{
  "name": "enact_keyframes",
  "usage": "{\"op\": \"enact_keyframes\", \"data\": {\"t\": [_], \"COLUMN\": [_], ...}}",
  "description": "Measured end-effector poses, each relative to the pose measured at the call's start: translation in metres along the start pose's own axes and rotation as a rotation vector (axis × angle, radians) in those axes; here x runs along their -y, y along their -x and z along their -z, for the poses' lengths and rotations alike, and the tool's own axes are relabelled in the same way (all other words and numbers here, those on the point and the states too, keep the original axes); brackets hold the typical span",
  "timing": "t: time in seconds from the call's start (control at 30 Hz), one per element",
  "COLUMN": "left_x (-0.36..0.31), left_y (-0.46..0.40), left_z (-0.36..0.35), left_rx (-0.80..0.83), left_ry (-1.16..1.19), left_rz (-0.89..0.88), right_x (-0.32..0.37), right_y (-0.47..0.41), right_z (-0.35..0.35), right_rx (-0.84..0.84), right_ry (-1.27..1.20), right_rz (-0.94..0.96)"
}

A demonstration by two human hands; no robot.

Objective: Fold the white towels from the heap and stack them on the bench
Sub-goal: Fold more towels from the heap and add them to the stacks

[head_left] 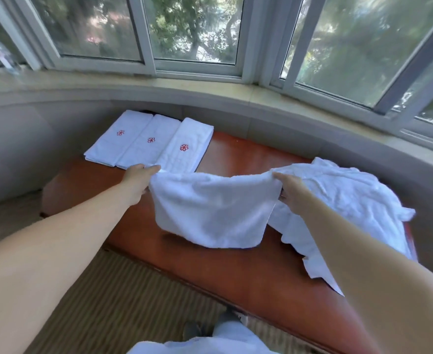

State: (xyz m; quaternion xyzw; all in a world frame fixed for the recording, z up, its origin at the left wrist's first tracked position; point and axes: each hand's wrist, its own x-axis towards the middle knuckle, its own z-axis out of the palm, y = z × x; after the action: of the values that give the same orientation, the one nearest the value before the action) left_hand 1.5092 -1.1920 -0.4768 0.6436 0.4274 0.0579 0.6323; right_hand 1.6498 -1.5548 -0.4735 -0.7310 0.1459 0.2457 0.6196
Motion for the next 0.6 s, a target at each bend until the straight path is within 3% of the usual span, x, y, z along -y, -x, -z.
{"op": "enact_keyframes", "data": {"t": [0.13, 0.4, 0.5, 0.6], "left_x": [-0.018, -0.041, -0.043, -0.042], "left_y": [0.004, 0.008, 0.008, 0.011], "left_z": [0.013, 0.017, 0.019, 0.025], "left_rx": [-0.023, -0.06, -0.084, -0.104], "left_ry": [0.193, 0.27, 0.249, 0.183], "left_rz": [0.049, 0.017, -0.001, -0.054], "right_x": [0.033, 0.063, 0.066, 0.067], "right_y": [0.01, 0.016, 0.013, 0.01], "right_z": [0.011, 0.017, 0.02, 0.03], "right_rx": [-0.012, -0.085, -0.105, -0.008], "right_ry": [-0.103, -0.243, -0.151, 0.071], "right_rz": [0.066, 0.109, 0.117, 0.118]}}
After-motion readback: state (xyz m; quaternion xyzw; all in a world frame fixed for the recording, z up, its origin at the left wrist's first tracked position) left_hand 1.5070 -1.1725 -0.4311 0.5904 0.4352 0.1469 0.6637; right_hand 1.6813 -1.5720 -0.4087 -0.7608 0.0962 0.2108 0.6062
